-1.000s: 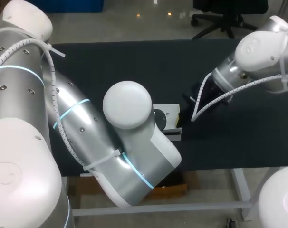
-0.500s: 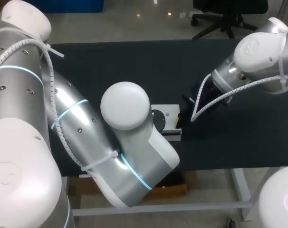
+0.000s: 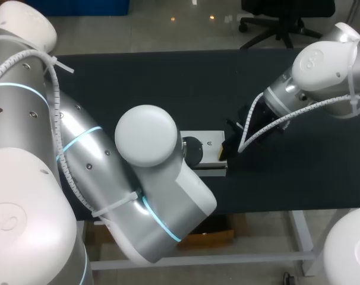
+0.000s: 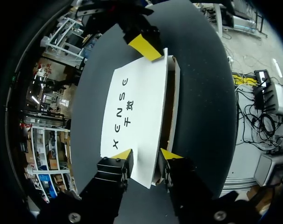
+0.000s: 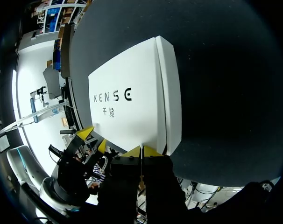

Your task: Assemble the packaging by folding the flat box into shape, placing the metal phone stand inside, and closing the box properly

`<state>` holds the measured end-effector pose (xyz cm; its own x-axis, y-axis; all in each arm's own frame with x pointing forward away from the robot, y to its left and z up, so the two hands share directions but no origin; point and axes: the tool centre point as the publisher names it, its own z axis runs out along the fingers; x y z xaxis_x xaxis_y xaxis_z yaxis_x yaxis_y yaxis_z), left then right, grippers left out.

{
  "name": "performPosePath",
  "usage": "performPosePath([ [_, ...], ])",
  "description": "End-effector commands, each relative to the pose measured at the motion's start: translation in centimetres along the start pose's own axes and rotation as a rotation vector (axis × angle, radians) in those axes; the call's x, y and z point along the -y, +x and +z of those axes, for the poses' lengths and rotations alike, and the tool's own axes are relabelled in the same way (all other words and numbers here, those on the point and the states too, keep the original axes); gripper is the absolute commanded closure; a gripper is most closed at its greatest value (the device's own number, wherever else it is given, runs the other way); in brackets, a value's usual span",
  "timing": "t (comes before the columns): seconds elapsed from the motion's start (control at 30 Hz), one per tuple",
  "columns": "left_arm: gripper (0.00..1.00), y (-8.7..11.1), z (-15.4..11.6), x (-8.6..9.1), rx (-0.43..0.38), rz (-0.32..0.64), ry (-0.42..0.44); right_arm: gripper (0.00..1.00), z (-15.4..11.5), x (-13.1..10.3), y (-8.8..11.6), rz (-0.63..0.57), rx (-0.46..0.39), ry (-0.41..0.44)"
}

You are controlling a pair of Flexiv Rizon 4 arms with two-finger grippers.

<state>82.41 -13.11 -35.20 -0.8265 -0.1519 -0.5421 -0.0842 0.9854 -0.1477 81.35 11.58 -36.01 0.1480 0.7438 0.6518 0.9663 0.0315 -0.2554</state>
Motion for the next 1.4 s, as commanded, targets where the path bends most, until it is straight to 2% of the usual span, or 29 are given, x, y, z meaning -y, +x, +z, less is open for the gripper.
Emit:
performPosePath([
  [0.03, 0.64, 0.0, -0.4, -0.2, 0.004, -0.004, 0.01, 1.0, 0.0, -0.2, 0.0, -0.001, -0.002, 0.002],
  [0.13, 0.67, -0.2, -0.8, -0.4, 0.005, -0.007, 0.025, 1.0, 0.0, -0.3, 0.1, -0.001, -0.003, 0.001],
  [0.2, 0.73, -0.4, -1.1, -0.5, 0.006, -0.009, 0.033, 1.0, -0.1, -0.3, 0.1, -0.002, -0.002, 0.0],
  [0.43, 0.72, -0.7, -1.7, -0.8, 0.014, -0.018, 0.046, 1.0, -0.2, -0.5, 0.0, 0.001, -0.003, 0.002],
  [0.53, 0.76, -1.1, -1.6, -1.1, 0.003, -0.042, 0.057, 1.0, -0.1, -0.6, -0.1, 0.002, -0.002, 0.004],
  [0.57, 0.8, -1.2, -1.6, -1.2, 0.001, -0.049, 0.058, 1.0, -0.1, -0.6, -0.1, 0.002, -0.003, 0.005],
  [0.67, 1.0, -1.5, -1.4, -1.4, -0.004, -0.061, 0.063, 1.0, 0.0, -0.6, -0.1, 0.003, -0.002, 0.005],
  [1.03, 1.0, -2.0, -0.8, -2.1, -0.013, -0.093, 0.057, 1.0, 0.2, -0.6, -0.1, 0.006, 0.0, 0.006],
  [1.4, 1.0, -1.4, 0.5, -2.6, -0.054, -0.112, 0.063, 1.0, 0.2, -0.7, -0.2, 0.011, 0.003, 0.007],
])
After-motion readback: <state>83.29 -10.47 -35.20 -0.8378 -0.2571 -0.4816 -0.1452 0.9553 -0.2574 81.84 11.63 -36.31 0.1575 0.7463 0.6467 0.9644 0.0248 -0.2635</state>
